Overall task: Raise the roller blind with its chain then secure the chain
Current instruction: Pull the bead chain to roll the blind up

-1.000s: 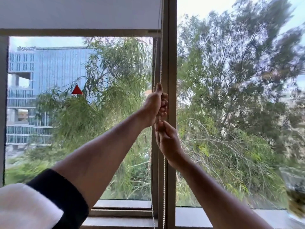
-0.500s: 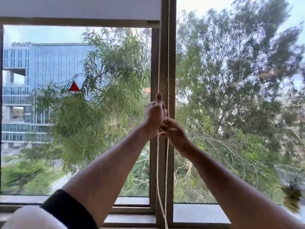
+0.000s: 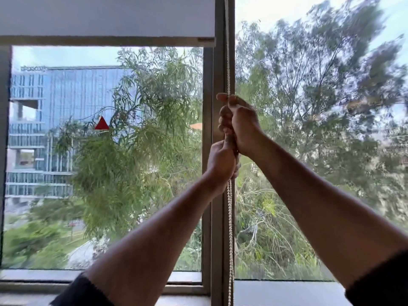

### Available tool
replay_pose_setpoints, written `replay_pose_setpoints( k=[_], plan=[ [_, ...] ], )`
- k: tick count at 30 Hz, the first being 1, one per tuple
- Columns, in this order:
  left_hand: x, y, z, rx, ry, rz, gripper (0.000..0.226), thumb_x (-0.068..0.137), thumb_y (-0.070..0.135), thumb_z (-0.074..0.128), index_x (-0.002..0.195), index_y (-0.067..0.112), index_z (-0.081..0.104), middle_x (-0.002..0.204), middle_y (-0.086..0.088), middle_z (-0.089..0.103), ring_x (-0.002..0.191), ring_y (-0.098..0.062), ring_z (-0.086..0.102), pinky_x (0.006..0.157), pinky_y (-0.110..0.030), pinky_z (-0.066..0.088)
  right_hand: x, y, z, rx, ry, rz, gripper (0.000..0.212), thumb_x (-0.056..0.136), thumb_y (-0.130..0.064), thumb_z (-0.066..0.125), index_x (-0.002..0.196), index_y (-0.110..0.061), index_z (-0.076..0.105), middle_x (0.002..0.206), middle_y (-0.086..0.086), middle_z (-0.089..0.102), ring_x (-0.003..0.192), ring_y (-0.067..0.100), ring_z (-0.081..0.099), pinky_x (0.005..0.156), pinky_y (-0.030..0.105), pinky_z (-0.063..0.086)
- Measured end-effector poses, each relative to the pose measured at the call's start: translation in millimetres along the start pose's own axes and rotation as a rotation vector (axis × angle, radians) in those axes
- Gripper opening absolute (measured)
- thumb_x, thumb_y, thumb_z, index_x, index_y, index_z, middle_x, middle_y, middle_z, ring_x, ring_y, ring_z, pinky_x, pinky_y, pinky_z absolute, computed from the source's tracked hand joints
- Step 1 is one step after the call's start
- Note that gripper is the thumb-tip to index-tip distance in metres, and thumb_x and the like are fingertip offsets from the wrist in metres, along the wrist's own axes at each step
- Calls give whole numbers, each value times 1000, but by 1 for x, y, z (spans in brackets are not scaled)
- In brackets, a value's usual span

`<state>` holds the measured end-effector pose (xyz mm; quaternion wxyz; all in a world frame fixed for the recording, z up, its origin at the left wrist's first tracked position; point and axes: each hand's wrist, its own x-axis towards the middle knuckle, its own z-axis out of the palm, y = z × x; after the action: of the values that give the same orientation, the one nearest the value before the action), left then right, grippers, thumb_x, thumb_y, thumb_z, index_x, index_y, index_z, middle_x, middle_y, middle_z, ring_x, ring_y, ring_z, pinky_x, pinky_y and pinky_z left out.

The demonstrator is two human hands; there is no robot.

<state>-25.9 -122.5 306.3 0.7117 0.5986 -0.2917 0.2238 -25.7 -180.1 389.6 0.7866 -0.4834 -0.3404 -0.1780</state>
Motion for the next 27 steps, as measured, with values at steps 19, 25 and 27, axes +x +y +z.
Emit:
replay_pose_setpoints(
  k=[19, 25, 27],
  plan=[
    [17, 53, -44, 264, 49, 96, 24, 101, 11, 32, 102, 10, 55, 91, -8, 59, 77, -17, 54, 67, -31, 43, -51, 71, -38, -394, -30, -252, 36, 108, -6, 42, 79, -22, 56, 56, -10, 45, 43, 1, 35, 39, 17, 30],
    [51, 97, -18, 239, 36, 31, 28, 104, 40, 44, 112, 13, 50, 82, -5, 64, 68, -20, 62, 58, -30, 50, -68, 112, -47, -349, -94, -230, 33, 108, -15, 41, 82, -28, 58, 55, -15, 40, 47, 2, 30, 43, 17, 26],
    [56, 95, -12, 163, 86, -28, 29, 103, 43, 45, 90, 18, 50, 68, 0, 52, 54, -15, 49, 47, -26, 42, -72, 119, -46, -368, -102, -243, 29, 104, -19, 42, 82, -29, 58, 53, -15, 41, 47, 2, 30, 44, 18, 27]
  ],
)
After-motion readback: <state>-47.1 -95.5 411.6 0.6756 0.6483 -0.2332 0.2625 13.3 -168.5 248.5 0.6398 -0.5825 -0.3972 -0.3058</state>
